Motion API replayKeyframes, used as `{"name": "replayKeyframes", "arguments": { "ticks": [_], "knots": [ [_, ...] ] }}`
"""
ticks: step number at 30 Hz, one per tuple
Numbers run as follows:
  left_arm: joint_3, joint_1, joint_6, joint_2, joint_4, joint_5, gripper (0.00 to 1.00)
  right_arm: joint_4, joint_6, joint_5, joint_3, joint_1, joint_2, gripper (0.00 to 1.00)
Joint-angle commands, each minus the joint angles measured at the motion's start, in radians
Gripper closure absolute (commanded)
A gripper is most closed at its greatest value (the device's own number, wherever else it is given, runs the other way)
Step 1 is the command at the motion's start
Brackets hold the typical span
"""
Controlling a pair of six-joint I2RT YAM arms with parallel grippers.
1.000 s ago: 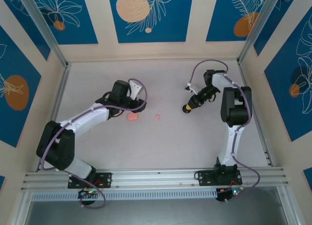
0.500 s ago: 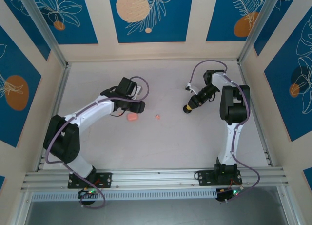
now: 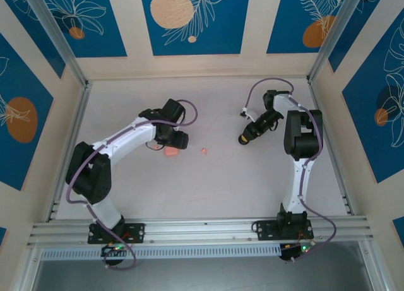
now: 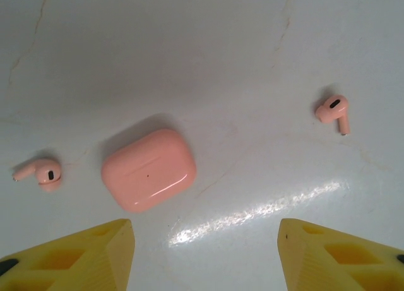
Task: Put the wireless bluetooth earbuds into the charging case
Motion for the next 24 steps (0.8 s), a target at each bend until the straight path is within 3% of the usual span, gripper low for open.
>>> {"name": "replayKeyframes", "arguments": {
  "ticks": [1,7,13,24],
  "knots": [
    [0.057,-0.017,-0.051,0.032,-0.101,-0.034,0.39,0.035,0.029,0.011,0.022,-0.003,-0.025,0.56],
    [0.115,-0.027,-0.076,0.075,-0.162,-0.059,0.39,0.06,0.088,0.011,0.02,-0.003,-0.073,0.51],
    [0.145,-0.027,-0.122,0.112,-0.192,-0.105,0.4,0.168,0.153,-0.069,-0.07,-0.001,-0.212,0.48],
    [0.174,-0.026,-0.177,0.224,-0.213,-0.136,0.39,0.326,0.45,-0.055,-0.165,0.081,-0.378,0.41]
  ]
}}
